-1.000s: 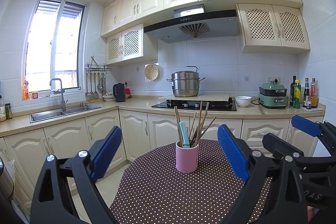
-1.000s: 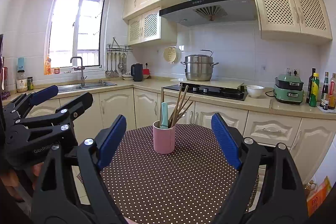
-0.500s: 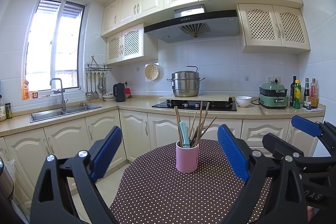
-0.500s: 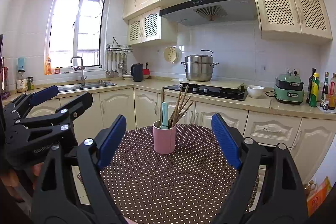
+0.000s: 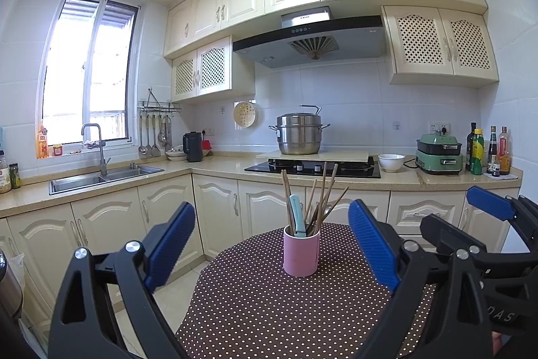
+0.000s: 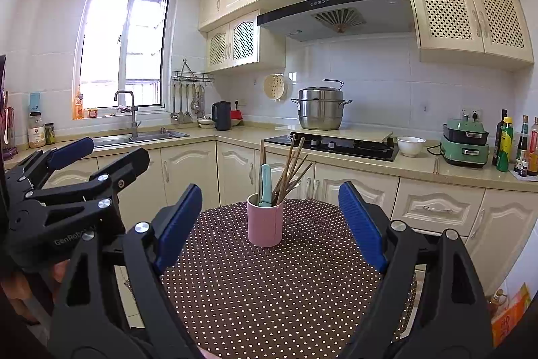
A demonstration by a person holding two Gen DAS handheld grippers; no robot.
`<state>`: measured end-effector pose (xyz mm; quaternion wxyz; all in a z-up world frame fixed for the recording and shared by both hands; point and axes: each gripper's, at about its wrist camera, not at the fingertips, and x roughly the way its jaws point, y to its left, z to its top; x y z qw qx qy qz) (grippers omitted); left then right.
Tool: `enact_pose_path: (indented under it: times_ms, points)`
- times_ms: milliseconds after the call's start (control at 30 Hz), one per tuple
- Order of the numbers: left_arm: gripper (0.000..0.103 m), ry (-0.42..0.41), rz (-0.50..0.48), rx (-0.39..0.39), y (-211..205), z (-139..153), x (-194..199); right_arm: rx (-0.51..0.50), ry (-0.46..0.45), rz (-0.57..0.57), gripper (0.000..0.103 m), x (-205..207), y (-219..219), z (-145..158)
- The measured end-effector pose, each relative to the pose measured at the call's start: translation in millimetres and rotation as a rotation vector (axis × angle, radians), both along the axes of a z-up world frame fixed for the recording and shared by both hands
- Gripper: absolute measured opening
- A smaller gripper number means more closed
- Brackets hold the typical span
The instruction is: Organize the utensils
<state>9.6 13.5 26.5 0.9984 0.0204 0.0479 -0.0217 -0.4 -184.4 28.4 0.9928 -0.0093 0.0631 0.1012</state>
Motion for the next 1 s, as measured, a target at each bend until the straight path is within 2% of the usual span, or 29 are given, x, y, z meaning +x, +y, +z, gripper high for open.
enact_pose_path:
  times_ms: [733, 867, 1000]
  points:
    - [0.091, 0.012, 0.012, 0.003, -1, 2, 7, 0.015, 0.014, 0.009, 0.085, 9, 2, -3]
    - [0.091, 0.033, 0.026, 0.023, -5, -6, 23, 0.042, 0.053, 0.014, 0.085, 27, -2, -15]
    - [0.091, 0.089, 0.027, 0.031, -12, -19, 49, 0.067, 0.110, 0.026, 0.085, 46, -7, -26]
